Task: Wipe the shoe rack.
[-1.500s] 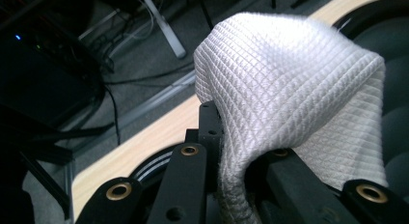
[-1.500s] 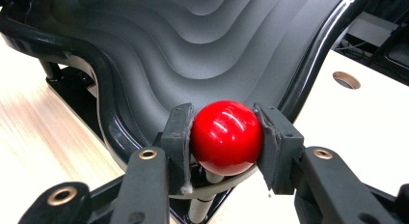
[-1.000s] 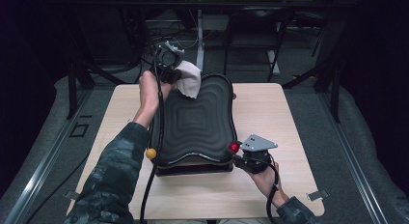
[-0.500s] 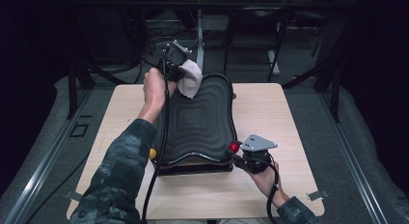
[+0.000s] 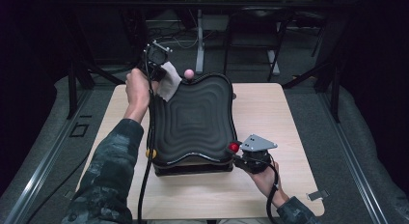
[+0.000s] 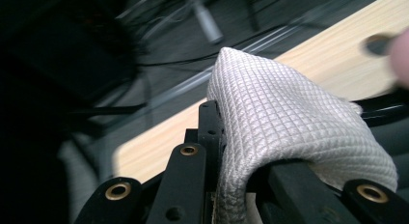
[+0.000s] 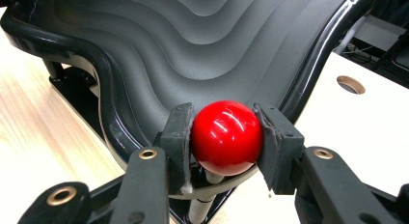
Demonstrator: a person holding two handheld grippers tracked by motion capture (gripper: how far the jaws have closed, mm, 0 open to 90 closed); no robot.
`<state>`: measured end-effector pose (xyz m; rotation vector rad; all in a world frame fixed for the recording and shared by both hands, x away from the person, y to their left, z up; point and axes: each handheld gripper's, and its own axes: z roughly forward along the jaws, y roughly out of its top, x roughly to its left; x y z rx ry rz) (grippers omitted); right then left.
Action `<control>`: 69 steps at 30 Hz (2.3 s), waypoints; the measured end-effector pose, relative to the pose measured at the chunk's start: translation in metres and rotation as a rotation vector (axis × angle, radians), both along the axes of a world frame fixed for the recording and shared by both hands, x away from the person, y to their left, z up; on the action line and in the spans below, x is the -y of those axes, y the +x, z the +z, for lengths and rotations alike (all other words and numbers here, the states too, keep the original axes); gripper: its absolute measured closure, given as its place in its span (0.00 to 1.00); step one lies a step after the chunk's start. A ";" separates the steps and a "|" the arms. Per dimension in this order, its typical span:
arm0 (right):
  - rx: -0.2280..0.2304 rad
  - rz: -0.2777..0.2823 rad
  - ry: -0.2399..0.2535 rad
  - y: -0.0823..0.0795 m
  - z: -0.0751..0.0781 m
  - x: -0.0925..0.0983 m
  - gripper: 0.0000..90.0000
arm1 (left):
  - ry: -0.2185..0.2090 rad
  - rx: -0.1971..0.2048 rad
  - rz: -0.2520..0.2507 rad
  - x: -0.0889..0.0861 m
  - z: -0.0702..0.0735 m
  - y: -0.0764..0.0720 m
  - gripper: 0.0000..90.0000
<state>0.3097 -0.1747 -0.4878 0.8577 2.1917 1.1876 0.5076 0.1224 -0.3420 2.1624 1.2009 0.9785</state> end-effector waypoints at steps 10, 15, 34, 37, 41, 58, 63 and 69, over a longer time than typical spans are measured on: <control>0.004 -0.001 -0.002 0.000 0.000 0.000 0.66 | 0.030 0.037 -0.099 0.030 -0.014 0.001 0.93; -0.003 -0.003 -0.012 -0.001 0.000 0.000 0.66 | 0.057 0.053 -0.062 0.026 -0.013 0.006 0.93; 0.007 -0.006 -0.013 -0.001 0.000 -0.001 0.66 | -0.029 -0.020 0.076 -0.042 -0.020 -0.004 0.94; 0.007 -0.006 -0.015 -0.001 0.000 -0.001 0.66 | -0.040 -0.028 0.063 -0.045 -0.020 -0.012 0.94; 0.008 -0.006 -0.016 -0.001 0.000 -0.001 0.66 | -0.019 -0.043 0.051 -0.045 -0.024 -0.024 0.94; 0.019 -0.017 -0.024 -0.002 0.000 -0.002 0.66 | -0.073 -0.093 -0.025 -0.060 -0.058 -0.082 0.94; 0.020 -0.018 -0.024 -0.002 0.000 -0.002 0.66 | -0.098 -0.115 -0.033 -0.065 -0.070 -0.098 0.94; 0.021 -0.019 -0.024 -0.002 -0.001 -0.002 0.66 | -0.151 -0.138 -0.028 -0.072 -0.088 -0.114 0.93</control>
